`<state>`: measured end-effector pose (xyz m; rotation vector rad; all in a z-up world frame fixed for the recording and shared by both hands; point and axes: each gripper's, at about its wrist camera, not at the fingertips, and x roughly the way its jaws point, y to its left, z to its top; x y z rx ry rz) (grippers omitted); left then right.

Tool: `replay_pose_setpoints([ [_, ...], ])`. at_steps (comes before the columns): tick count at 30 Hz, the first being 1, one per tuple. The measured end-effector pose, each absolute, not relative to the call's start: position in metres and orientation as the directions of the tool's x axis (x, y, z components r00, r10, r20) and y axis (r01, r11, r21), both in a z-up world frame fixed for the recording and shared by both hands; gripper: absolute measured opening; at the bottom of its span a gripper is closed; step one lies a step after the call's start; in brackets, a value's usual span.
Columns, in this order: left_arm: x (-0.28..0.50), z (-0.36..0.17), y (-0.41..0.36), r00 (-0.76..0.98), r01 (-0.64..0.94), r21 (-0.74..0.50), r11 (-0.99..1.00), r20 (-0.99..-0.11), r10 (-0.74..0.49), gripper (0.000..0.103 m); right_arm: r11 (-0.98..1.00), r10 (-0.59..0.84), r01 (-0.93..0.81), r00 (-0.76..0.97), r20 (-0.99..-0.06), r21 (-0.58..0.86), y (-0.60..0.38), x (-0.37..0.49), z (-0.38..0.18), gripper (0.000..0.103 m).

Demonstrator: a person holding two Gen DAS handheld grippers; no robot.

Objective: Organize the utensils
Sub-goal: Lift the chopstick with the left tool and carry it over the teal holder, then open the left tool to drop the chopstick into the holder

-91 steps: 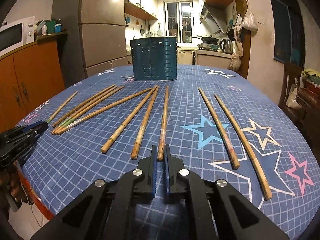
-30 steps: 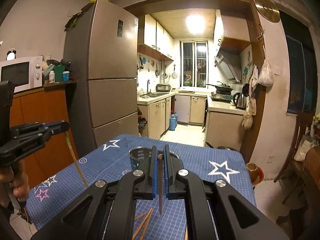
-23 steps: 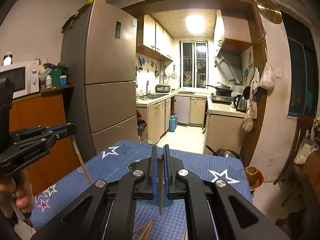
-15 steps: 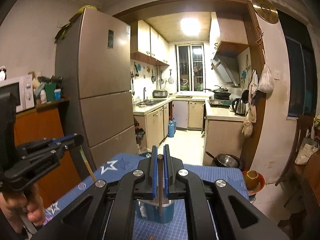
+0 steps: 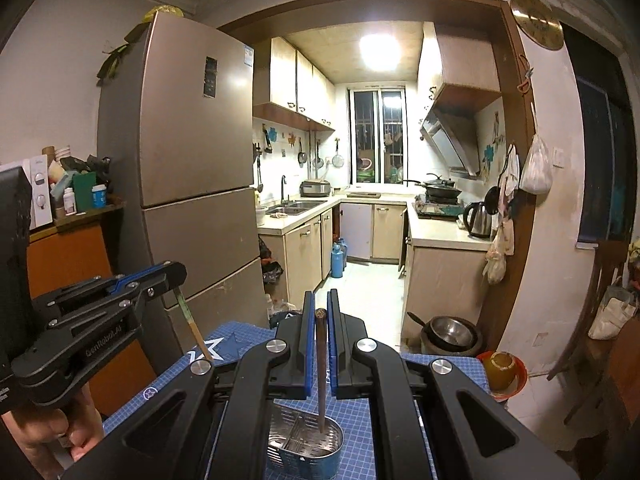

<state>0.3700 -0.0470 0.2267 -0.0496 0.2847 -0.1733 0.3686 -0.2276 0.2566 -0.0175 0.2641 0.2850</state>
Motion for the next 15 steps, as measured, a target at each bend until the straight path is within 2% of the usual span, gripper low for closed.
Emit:
replay_pose_setpoints([
  [15, 0.404, 0.165, -0.051, 0.922, 0.153, -0.062, 0.986, -0.351, -0.166, 0.005, 0.956, 0.288, -0.287, 0.899, -0.331, 0.053, -0.220, 0.406, 0.191, 0.007],
])
